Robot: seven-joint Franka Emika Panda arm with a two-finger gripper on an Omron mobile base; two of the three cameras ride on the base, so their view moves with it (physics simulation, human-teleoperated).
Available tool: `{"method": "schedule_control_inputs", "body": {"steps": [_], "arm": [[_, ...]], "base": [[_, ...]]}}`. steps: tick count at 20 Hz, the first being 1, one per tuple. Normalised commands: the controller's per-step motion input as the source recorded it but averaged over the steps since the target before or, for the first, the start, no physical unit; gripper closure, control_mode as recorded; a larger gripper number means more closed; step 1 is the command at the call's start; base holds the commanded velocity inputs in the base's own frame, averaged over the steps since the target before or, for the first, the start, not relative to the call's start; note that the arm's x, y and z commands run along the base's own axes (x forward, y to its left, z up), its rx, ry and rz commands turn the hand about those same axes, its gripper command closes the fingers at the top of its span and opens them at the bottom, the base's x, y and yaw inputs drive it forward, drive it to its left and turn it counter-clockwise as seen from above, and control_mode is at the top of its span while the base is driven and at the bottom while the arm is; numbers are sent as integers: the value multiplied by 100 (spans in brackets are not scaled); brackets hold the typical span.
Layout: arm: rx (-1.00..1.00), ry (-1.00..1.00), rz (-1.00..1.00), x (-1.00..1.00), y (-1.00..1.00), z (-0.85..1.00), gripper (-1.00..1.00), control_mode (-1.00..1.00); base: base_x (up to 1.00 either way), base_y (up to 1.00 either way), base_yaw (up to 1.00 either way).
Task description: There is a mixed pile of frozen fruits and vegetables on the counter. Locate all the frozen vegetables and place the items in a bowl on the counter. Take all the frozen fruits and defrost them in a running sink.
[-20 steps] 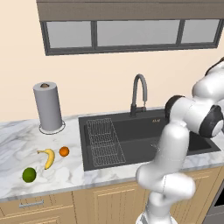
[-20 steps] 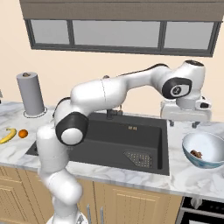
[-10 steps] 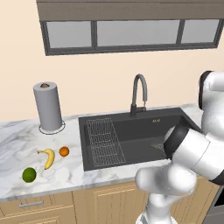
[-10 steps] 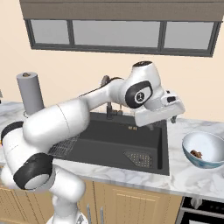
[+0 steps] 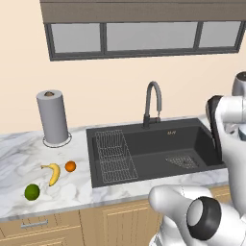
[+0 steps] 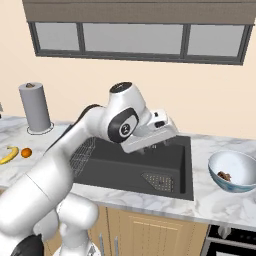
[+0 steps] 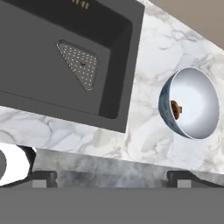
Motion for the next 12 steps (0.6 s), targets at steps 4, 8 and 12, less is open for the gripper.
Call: {"method": "schedule_control_inputs", "body": {"steps": [4, 8, 12], "arm": [[14, 0, -4, 17, 59, -32, -100, -100], [1, 6, -12, 5, 80, 4, -100, -100], [5, 1, -22, -27, 52, 0, -100, -100]], "base": [[0, 0, 0], [0, 0, 0], [0, 0, 0]]}}
